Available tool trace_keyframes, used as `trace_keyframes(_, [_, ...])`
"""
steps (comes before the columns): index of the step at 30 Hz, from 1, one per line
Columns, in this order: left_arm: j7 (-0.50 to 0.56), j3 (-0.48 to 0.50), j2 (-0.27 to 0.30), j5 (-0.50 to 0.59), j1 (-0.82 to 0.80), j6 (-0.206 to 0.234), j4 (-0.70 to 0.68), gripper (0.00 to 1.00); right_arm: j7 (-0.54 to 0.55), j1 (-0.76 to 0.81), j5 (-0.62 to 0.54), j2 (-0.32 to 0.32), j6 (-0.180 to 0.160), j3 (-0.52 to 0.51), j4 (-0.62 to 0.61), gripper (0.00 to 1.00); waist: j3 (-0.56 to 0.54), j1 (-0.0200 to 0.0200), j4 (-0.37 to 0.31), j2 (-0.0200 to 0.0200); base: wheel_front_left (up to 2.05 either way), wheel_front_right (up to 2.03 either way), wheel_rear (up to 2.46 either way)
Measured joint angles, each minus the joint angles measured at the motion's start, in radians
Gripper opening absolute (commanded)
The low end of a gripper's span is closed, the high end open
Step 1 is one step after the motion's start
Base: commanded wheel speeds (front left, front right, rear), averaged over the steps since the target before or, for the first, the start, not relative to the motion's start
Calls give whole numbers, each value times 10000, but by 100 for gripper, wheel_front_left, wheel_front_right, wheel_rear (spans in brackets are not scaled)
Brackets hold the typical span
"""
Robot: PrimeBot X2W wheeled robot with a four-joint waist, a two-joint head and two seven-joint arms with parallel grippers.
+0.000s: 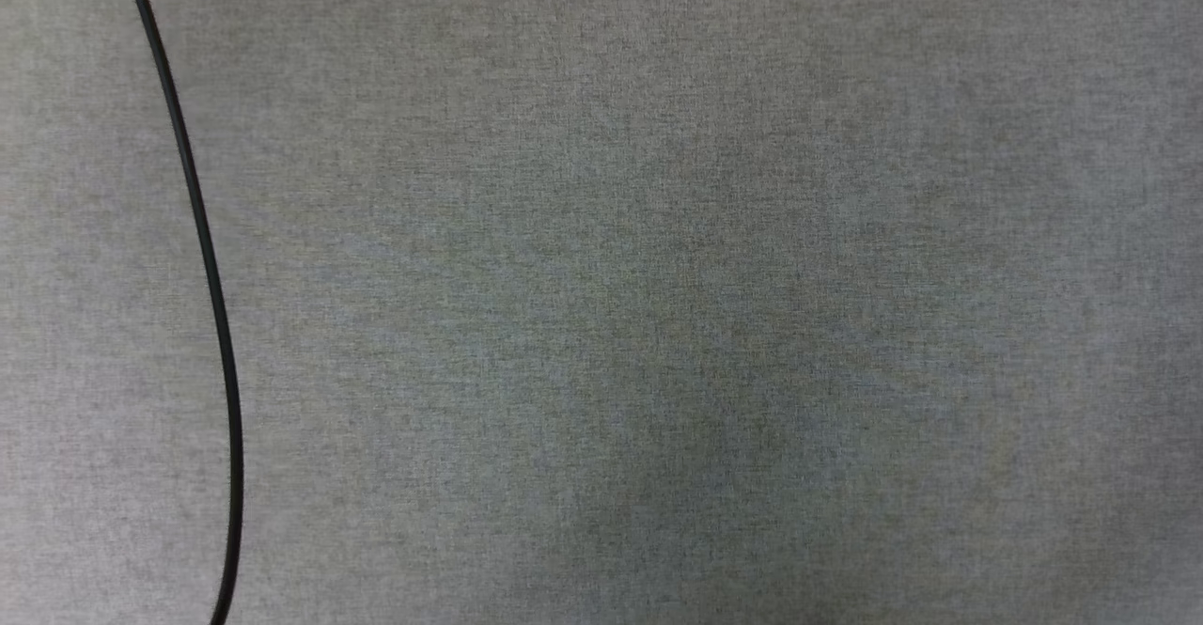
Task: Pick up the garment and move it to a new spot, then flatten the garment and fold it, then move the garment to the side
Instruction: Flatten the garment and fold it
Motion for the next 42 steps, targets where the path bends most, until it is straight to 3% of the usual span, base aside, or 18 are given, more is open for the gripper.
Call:
trace_keyframes(5, [-98,-169,117,-311,1043,0,-102,0,-474,819,579,82,0,769,318,0,-17,0,16,0,0,0,0])
trace_keyframes(12, [-115,138,616,-447,3431,2,-1848,0,-1057,2429,1693,-291,0,1921,-111,0,-458,-1,169,0,0,0,0])
trace_keyframes(26, [-128,1126,1239,-953,10963,1444,-5453,0,-1528,6574,3335,-1551,0,3659,-1847,0,-2269,-3,249,0,0,0,0])
trace_keyframes(36, [-128,1267,648,-1386,15341,2268,-6479,0,-1561,9589,4144,-2466,0,4389,-2778,0,-3881,-4,329,1,0,0,0])
trace_keyframes(42, [-128,1505,311,-1724,17134,2353,-6489,0,-1703,11167,4725,-2499,0,4426,-2780,0,-4839,-5,400,1,0,0,0])
